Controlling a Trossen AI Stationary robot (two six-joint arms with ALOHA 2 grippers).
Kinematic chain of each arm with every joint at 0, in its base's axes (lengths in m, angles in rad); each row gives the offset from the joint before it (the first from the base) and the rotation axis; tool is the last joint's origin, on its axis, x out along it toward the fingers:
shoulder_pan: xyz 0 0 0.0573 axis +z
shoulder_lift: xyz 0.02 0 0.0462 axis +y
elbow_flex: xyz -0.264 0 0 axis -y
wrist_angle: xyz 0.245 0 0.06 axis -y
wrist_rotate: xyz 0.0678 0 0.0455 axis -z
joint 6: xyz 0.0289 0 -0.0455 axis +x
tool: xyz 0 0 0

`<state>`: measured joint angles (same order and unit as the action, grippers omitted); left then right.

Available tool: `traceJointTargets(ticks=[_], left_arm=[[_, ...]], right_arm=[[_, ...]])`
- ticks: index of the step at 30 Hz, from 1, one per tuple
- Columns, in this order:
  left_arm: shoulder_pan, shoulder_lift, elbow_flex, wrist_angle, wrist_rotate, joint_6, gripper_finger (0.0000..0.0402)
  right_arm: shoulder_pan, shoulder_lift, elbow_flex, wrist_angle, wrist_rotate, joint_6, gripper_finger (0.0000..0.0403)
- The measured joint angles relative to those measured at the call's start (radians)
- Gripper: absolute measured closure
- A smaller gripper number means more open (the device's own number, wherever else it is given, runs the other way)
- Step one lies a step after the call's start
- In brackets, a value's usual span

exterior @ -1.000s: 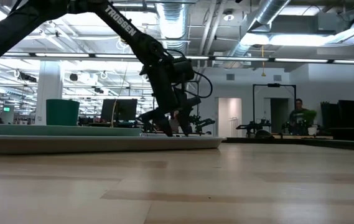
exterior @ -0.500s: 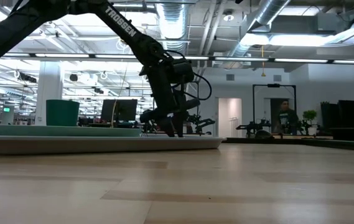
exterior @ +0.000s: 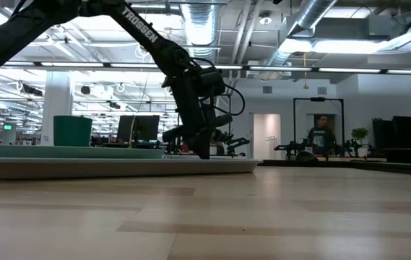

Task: Pick and place plate/cup/fork/spoon on tray
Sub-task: Adjust the spoon on the gray tray to the right of the fork

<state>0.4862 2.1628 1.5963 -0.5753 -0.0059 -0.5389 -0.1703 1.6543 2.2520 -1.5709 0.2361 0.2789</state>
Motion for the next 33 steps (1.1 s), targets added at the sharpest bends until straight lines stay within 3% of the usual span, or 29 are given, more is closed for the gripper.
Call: traceJointTargets(ticks=[17,33], left_arm=[[0.020,-0.025,-0.001,-0.048,0.028,-0.077,0.0401],[0.069,-0.058,-0.041,-0.068,-0.047,-0.171,0.0401]], right_arm=[[0.000,0.000,0.000,0.000,0.000,-0.018,0.0276],[0.000,0.000,0.000,0.000,0.000,-0.026,0.0276]])
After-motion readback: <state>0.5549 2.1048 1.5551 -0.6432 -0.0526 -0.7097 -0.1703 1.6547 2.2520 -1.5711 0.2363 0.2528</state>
